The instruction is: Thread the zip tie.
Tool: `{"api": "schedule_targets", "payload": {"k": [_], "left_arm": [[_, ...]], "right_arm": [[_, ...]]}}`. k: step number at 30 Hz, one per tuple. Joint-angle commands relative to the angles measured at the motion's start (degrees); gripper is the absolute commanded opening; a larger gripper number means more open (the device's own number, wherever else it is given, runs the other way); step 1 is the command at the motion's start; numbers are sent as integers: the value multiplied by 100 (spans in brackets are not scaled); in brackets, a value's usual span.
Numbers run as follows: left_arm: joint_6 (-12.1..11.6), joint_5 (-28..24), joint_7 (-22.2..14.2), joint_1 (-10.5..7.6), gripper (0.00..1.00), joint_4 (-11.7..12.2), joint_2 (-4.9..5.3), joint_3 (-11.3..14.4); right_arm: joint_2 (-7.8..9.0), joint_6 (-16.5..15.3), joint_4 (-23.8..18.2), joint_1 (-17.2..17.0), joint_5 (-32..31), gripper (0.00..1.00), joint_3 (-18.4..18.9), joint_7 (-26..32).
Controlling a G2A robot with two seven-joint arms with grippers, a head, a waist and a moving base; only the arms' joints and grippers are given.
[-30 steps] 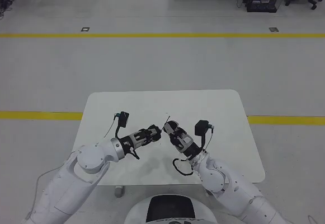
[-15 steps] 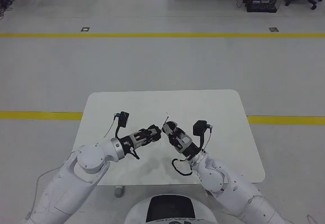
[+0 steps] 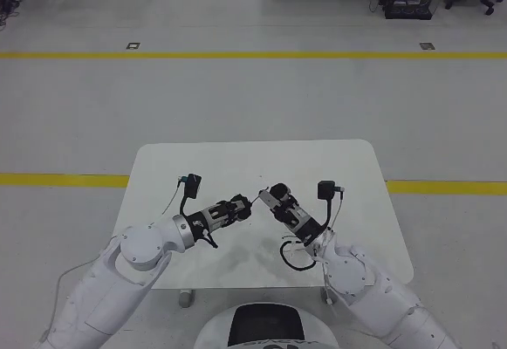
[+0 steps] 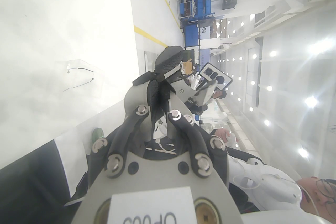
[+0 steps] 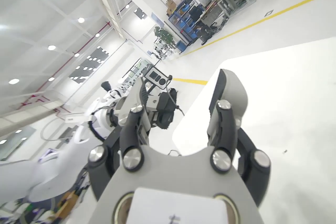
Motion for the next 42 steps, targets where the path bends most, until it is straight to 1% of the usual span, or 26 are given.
{"api": "schedule_targets", "payload": {"k": [1,7,9,10,11,13,16,17,19,20,22,23,25,31,33,34,36,38,40,41,42], "left_arm": [[0,0,0,0,0,0,0,0],[0,0,0,0,0,0,0,0],[-7,-21,53,-6,0,7,-7,13],[-4,-33,42,-21,0,2,-8,9],[-3,-122,16,-20,0,2,-9,-7],[-23,-483,-109,-5,0,18,-15,-64],[-120,-1085,-416,41,0,84,-18,-161],[-155,-1316,-550,62,0,110,-19,-188],[-230,-1593,-761,79,0,159,-19,-225],[-255,-1738,-889,85,0,189,-19,-233],[-314,-1928,-1051,78,0,245,-23,-237],[-320,-1947,-1085,67,0,272,-24,-230],[-341,-1729,-1061,14,0,254,-19,-209],[-341,-1729,-1061,14,0,254,-19,-209],[-378,-1897,-911,21,0,318,-42,-177],[-427,-1986,-926,3,0,340,-54,-139],[-539,-2282,-961,-27,0,402,-84,-89],[-662,-2560,-1067,-91,0,462,-118,-9],[-713,-2767,-1169,-156,0,512,-148,84],[-748,-2874,-1225,-207,0,559,-167,141],[-765,-2905,-1259,-249,0,595,-179,185]], "right_arm": [[-1,0,5,2,-31,100,-2,-38],[-1,0,5,2,-31,100,-2,-38],[-6,0,35,-23,325,100,57,52],[9,0,51,-21,478,100,164,151],[18,0,13,-57,761,100,217,281],[52,0,-61,-102,1350,100,392,702],[108,0,-92,-210,2493,100,770,1702],[116,0,-82,-259,3003,100,943,2164],[111,0,26,-320,3571,100,1214,2782],[88,0,88,-356,3957,100,1328,3232],[39,0,282,-379,4544,100,1488,3901],[19,0,374,-384,4736,100,1518,4128],[19,0,374,-384,4736,100,1518,4128],[19,0,374,-384,4736,100,1518,4128],[7,75,439,-402,4791,100,1487,4052],[-2,41,510,-389,4778,100,1442,4118],[-33,1,629,-385,5245,100,1339,4429],[-60,0,833,-324,5586,100,1299,4802],[-91,0,1003,-265,5789,100,1259,5019],[-123,0,1077,-242,6000,100,1217,5178],[-143,0,1161,-206,6083,100,1210,5262]]}}
